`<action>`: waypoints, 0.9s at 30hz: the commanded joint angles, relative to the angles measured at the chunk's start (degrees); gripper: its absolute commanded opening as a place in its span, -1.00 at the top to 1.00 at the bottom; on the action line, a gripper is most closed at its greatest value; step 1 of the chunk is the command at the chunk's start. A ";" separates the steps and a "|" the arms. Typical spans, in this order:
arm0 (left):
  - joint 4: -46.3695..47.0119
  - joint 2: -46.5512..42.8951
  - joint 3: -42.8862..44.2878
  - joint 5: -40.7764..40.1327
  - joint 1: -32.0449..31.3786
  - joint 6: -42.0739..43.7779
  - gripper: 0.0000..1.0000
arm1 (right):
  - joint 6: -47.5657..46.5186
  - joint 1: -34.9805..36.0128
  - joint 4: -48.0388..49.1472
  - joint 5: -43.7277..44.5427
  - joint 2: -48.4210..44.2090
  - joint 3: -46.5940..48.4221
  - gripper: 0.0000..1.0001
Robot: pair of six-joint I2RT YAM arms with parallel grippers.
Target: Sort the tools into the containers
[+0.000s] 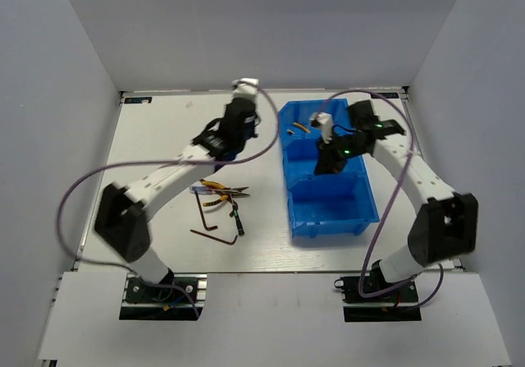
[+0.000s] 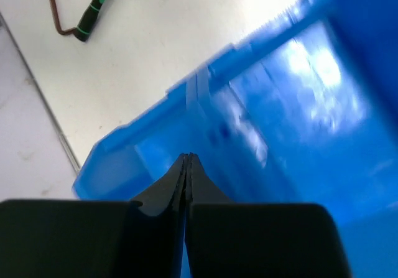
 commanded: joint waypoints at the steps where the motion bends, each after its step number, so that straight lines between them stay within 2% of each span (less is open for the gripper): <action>1: -12.98 -13.42 -11.08 -4.90 0.70 -13.97 0.86 | 0.32 9.08 3.41 7.30 8.17 5.11 1.00; 2: -18.75 -19.71 -15.99 -6.38 0.70 -17.13 0.58 | 1.82 13.71 5.17 8.74 9.96 8.60 1.00; 3: -20.98 -22.82 -18.38 -6.40 0.70 -20.46 0.27 | 3.22 15.06 5.88 9.89 11.71 9.94 1.00; 4: -22.57 -25.90 -20.67 -6.40 0.70 -25.11 0.01 | 5.15 16.21 5.80 11.73 13.39 11.96 0.85; 5: -23.72 -28.80 -24.78 -4.83 0.70 -26.81 -0.29 | 6.48 19.61 5.54 12.79 19.67 16.15 0.68; 6: -26.86 -33.79 -26.30 -4.82 0.70 -30.48 -0.36 | 8.40 20.60 5.36 13.23 21.82 20.28 0.45; 8: -30.48 -38.04 -29.81 -4.82 0.70 -34.19 -0.42 | 11.30 23.06 6.32 15.16 28.58 25.13 0.24; 9: -33.37 -39.97 -30.79 -4.82 0.70 -35.43 -0.42 | 12.63 24.12 8.07 15.61 30.87 26.99 0.20; 14: -38.58 -49.99 -34.31 -4.82 0.70 -40.01 -0.42 | 16.32 27.99 14.14 15.09 37.83 34.20 0.20; 21: -42.89 -54.58 -34.32 -4.82 0.70 -40.71 -0.42 | 25.72 31.94 21.44 11.83 49.16 44.49 0.13; 27: -44.03 -55.81 -34.32 -4.82 0.70 -40.71 -0.42 | 27.41 35.20 23.73 13.49 54.35 48.72 0.11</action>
